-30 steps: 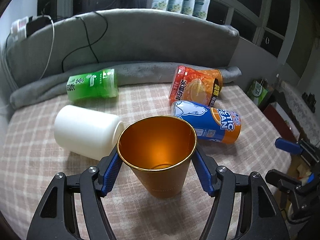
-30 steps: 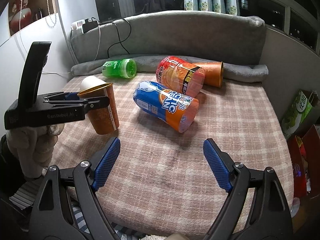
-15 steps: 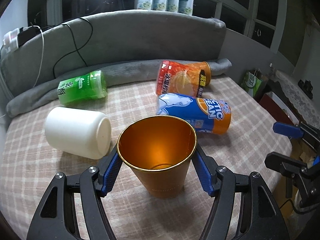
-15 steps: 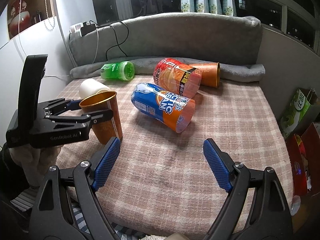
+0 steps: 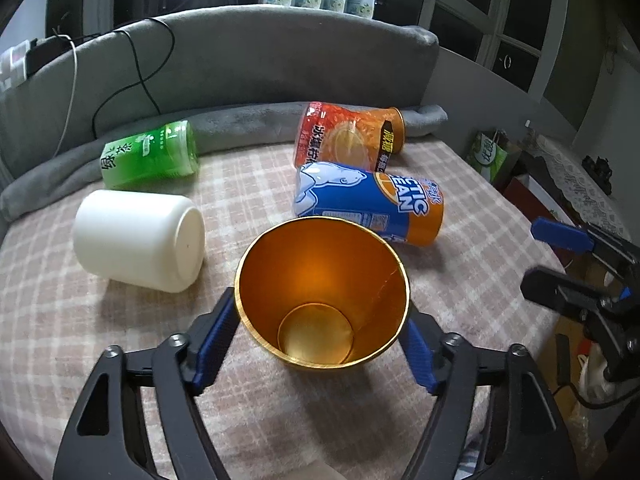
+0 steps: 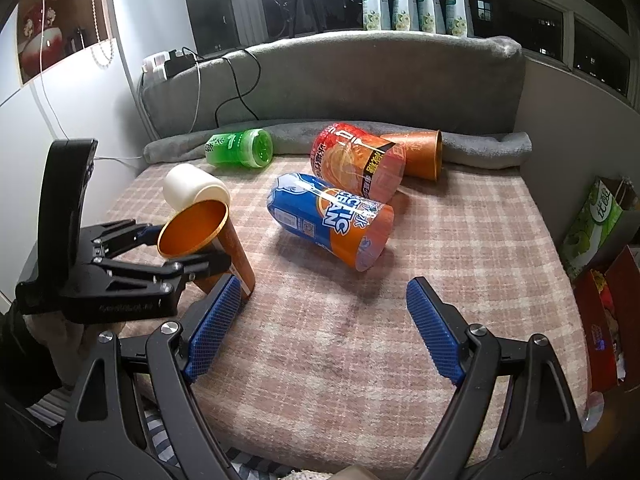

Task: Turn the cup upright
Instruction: 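Lower the cup upright onto the table and open the left tool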

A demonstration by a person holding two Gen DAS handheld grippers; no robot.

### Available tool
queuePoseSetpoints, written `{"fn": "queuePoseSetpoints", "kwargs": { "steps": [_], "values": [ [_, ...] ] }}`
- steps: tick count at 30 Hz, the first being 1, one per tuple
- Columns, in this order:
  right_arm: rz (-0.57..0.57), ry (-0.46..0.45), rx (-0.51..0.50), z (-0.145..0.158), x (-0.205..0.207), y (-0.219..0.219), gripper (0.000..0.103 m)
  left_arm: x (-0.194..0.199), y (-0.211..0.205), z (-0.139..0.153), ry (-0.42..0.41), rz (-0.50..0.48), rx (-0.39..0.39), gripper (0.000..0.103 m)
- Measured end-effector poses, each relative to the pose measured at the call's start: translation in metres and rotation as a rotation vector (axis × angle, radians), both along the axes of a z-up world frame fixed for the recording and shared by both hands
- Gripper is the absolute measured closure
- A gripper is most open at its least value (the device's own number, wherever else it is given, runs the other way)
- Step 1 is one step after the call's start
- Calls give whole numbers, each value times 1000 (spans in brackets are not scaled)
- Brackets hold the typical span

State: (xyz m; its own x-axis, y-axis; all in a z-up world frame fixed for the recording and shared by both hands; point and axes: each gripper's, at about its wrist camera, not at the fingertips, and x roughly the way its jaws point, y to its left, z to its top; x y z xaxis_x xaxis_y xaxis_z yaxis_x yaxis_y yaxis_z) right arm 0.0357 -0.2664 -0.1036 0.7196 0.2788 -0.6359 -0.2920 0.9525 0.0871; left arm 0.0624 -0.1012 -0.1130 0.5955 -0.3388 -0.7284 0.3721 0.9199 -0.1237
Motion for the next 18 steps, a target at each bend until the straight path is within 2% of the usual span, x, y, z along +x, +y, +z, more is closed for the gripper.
{"fn": "queuePoseSetpoints", "kwargs": {
  "steps": [6, 10, 18],
  "values": [
    [-11, -18, 30, 4, 4, -1, 16, -11, 8, 2, 6, -5, -4, 26],
    [-24, -41, 38, 8, 8, 1, 16, -18, 20, 5, -3, 26, -16, 26],
    [-65, -104, 33, 18, 10, 8, 16, -41, 46, 31, -128, 117, -38, 26]
  ]
}}
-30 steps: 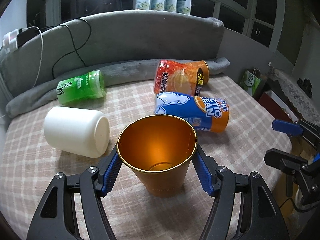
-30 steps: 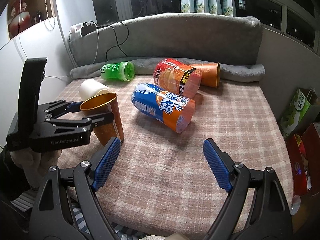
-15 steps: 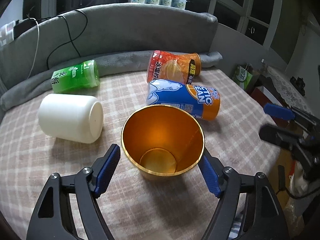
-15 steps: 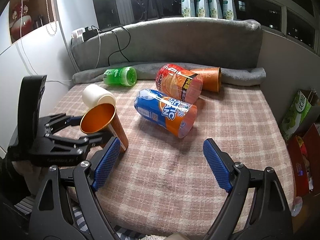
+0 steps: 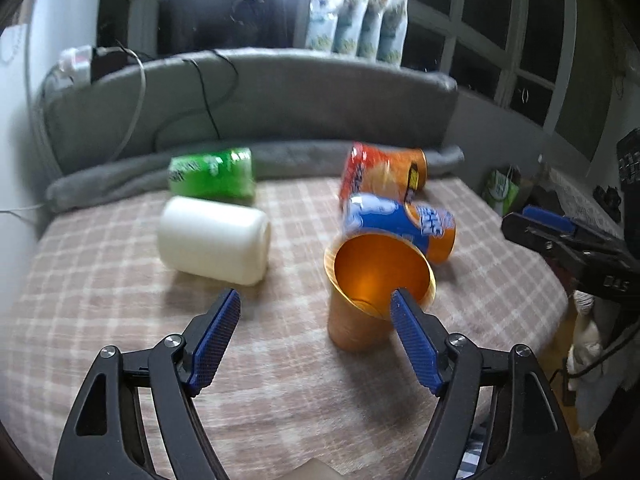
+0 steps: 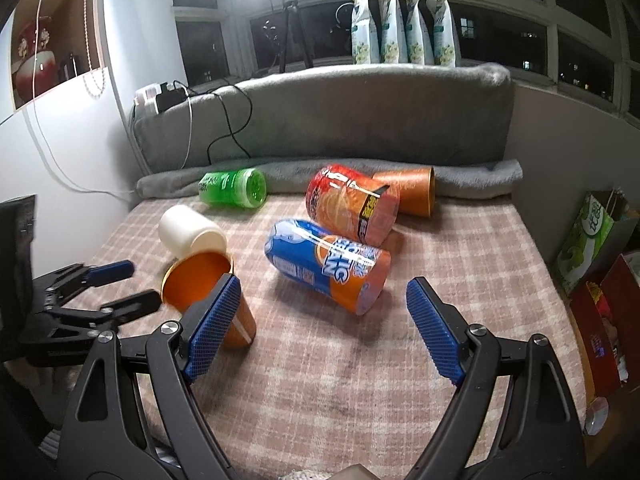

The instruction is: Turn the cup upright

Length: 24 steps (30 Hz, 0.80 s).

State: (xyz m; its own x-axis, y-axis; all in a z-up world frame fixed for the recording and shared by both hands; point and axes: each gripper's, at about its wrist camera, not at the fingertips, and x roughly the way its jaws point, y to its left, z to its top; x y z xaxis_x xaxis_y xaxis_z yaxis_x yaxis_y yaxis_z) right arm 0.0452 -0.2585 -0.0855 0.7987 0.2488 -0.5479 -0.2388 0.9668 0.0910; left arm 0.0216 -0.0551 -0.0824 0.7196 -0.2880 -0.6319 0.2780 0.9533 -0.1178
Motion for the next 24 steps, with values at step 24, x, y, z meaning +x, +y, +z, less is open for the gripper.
{"fn": "queuePoseSetpoints", "kwargs": {
  "steps": [24],
  "values": [
    [-210, -242, -88, 37, -17, 11, 0, -42, 44, 67, -345, 276, -1, 21]
  ]
}}
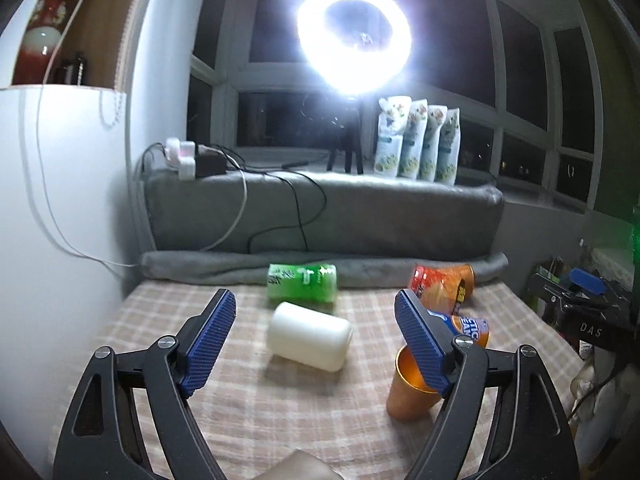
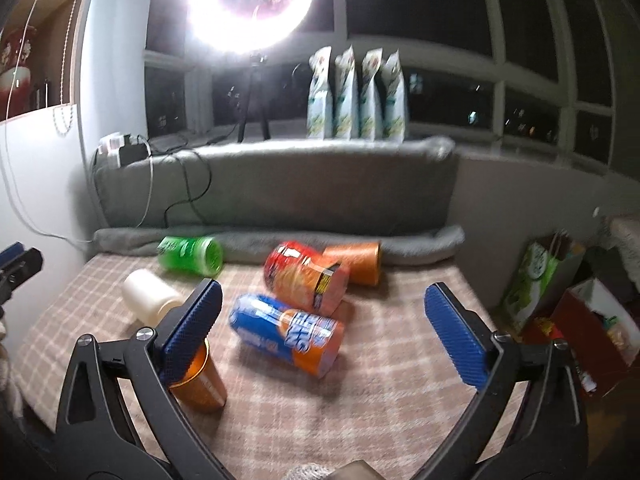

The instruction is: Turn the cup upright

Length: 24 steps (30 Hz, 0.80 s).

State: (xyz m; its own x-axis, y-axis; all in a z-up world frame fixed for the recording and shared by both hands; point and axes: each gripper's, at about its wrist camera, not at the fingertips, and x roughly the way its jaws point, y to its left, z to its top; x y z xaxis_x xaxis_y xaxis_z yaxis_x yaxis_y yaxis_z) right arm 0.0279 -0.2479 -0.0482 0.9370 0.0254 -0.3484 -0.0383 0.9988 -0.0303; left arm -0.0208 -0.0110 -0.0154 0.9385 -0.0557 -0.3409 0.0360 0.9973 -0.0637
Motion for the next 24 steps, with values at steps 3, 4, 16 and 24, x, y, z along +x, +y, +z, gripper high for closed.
{"fn": "queuePoseSetpoints", "kwargs": {
  "steps": [3, 4, 16, 24],
  "values": [
    [-14, -25, -39, 4, -5, 8, 0, -5, 1, 3, -17, 16, 9, 21],
    [-18, -32, -49, 5, -6, 10, 0, -6, 1, 4, -20, 18, 12, 21],
    [-39, -34, -18, 11, -11, 9, 0, -11, 1, 4, -12, 15, 2, 18],
    [-42, -35, -17, 12, -12, 6, 0, -11, 0, 2, -5, 14, -1, 18]
  ]
}}
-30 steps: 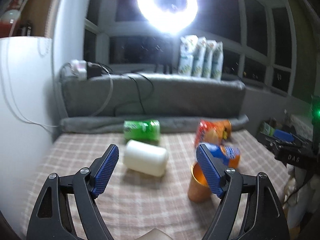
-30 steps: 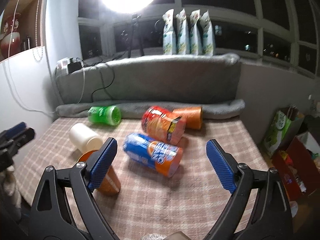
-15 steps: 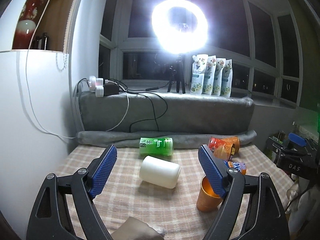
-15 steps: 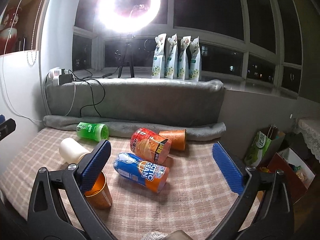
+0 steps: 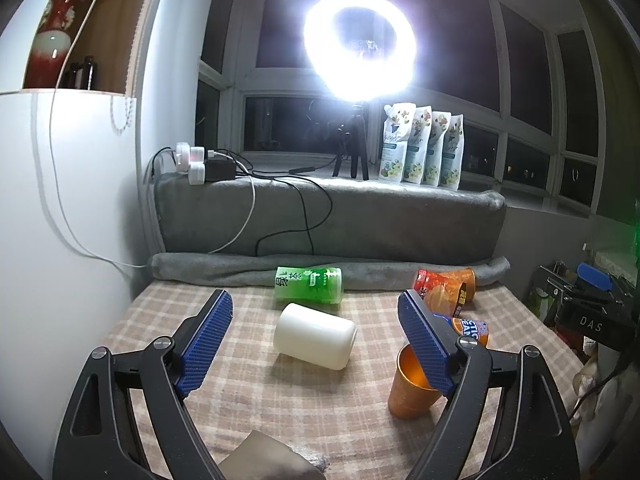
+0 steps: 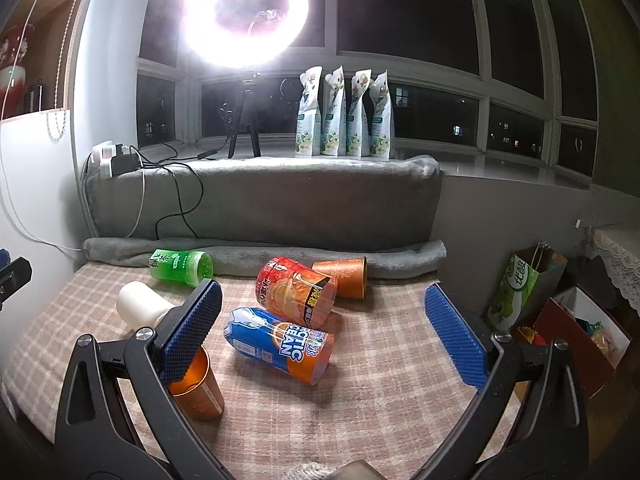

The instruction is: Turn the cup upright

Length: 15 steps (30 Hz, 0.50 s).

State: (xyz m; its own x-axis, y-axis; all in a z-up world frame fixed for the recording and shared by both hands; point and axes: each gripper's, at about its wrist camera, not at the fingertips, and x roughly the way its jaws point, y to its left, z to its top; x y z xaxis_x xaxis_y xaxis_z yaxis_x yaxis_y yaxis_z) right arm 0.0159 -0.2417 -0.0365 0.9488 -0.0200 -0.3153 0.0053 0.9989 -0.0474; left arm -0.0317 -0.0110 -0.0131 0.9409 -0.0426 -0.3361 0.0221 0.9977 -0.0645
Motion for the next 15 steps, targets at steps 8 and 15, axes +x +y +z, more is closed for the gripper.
{"fn": "queuePoseSetpoints", "kwargs": {
  "steps": [8, 15],
  "values": [
    [0, -1, 0, 0, 0, 1, 0, 0, 0, -2, 7, 0, -2, 18],
    [1, 1, 3, 0, 1, 0, 0, 4, 0, -4, 15, 1, 5, 18]
  ]
}}
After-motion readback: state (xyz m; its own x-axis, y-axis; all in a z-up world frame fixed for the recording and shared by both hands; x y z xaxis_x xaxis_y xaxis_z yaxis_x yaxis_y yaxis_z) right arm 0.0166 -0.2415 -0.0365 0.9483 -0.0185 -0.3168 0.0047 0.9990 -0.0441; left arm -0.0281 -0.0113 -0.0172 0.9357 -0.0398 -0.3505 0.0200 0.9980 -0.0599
